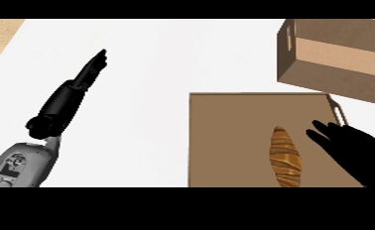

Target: Pick the croissant from the tray and place it in the cardboard box

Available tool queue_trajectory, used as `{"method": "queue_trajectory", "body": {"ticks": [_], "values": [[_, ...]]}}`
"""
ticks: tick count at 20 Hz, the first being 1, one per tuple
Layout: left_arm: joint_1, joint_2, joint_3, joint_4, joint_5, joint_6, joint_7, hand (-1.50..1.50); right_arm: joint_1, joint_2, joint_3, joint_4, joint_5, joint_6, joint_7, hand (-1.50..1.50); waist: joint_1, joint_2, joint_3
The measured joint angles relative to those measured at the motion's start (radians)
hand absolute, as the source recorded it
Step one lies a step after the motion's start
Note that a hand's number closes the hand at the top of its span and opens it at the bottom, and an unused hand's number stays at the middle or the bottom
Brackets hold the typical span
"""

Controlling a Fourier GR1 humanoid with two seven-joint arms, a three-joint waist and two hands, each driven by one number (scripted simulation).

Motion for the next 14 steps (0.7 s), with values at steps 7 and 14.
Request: {"method": "queue_trajectory", "body": {"ticks": [7,14], "values": [[0.001,-0.02,0.024,-0.009,-0.026,-0.021,0.017,0.0,-0.146,0.17,0.206,0.03,0.086,0.069,0.203,-1.5,-0.006,-0.002,0.001],[0.018,-0.042,0.057,-0.044,-0.039,-0.045,0.042,0.0,-0.183,0.29,0.289,0.112,0.272,0.088,0.199,-1.5,-0.013,-0.004,0.002]]}}
